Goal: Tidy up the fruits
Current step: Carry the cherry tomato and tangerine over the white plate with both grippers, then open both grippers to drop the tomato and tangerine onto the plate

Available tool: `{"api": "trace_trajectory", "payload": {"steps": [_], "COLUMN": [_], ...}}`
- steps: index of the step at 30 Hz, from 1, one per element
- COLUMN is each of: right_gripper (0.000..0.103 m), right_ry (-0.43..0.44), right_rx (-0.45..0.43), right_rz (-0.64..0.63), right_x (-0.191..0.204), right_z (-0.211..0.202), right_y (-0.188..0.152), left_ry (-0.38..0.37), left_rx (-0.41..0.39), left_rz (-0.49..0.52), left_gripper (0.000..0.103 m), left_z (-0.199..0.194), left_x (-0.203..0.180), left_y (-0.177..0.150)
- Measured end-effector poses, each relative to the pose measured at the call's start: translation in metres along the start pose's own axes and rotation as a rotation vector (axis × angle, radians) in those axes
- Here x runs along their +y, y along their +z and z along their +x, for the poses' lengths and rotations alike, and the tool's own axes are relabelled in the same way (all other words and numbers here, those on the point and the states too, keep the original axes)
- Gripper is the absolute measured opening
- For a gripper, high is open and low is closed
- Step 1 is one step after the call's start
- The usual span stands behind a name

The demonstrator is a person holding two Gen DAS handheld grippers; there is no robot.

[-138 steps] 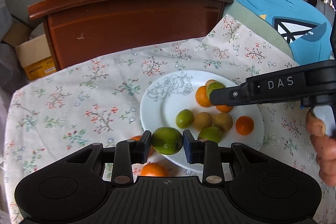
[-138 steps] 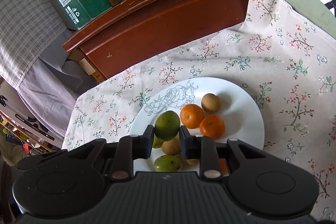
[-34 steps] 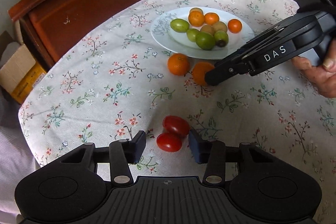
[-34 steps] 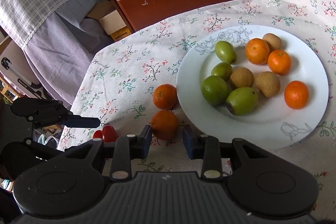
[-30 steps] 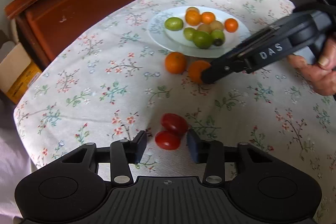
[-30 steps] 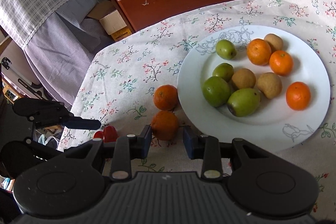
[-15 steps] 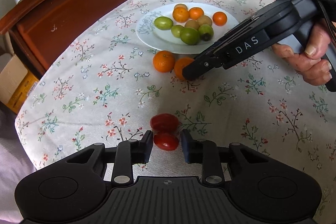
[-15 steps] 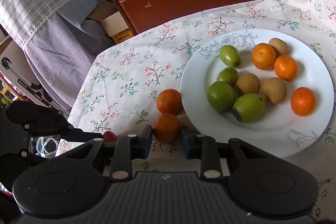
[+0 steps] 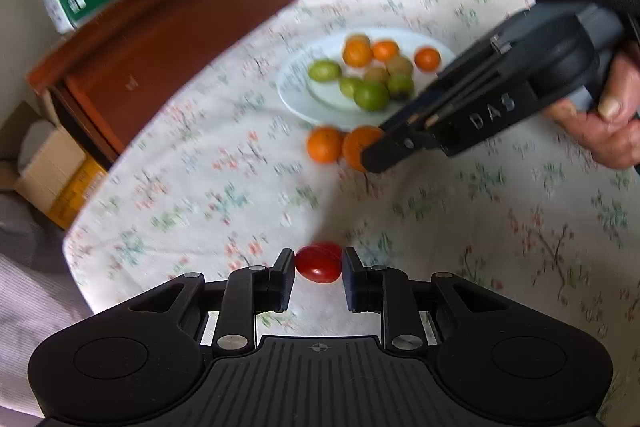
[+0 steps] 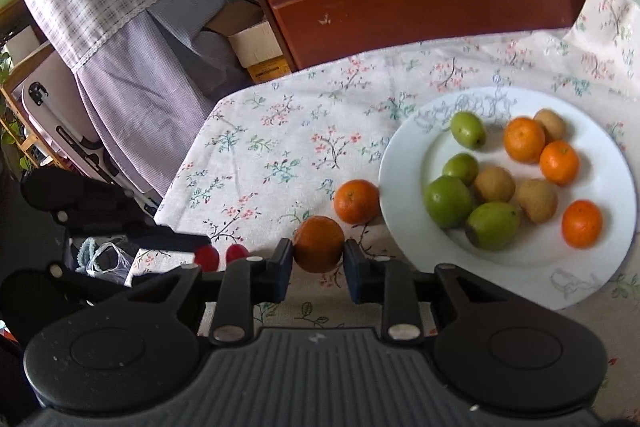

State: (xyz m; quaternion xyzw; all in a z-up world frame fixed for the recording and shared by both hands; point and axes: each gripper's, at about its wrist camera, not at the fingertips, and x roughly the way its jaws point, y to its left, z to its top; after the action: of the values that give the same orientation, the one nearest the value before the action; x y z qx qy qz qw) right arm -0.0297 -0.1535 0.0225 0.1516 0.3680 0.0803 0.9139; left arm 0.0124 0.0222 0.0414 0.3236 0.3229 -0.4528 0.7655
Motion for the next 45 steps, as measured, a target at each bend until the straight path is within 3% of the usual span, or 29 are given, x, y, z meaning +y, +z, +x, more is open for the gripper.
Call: {"api": "trace_trajectory", "payload": {"steps": [11, 16, 28, 39, 45], "right_gripper": [0.028, 0.028, 0.028, 0.028, 0.028], "right_ry": [-0.057, -0.093, -0.135, -0.174, -0.198], "right_rx": [-0.129, -0.18, -0.143, -0.059, -0.021], "right_rz": [-0.041, -0.019, 0.16, 0.365, 0.414], "right_x": [-0.007, -0.022, -0.096, -0.141, -0.151], "right_z": [-0.041, -0.059, -0.07, -0.049, -0.038], "right_y": [0.024, 0.038, 0.067, 0.052, 0.043], "left_ry": [0.032, 0.022, 0.063, 0.08, 0.066], "left_rx": [-0.21, -0.267, -0.213, -0.135, -0.106], "left_rz": [-0.13, -0.197, -0.278, -0.405, -0.464], "left_gripper": [0.023, 0.023, 0.023, 0.023, 0.023], "left_z": [-0.024, -0.019, 0.027, 0.066, 0.082], "left_x": [0.002, -0.004, -0.017, -0.005, -0.003], "left_y": [0.054, 0.081, 0.116, 0.122, 0.122]}}
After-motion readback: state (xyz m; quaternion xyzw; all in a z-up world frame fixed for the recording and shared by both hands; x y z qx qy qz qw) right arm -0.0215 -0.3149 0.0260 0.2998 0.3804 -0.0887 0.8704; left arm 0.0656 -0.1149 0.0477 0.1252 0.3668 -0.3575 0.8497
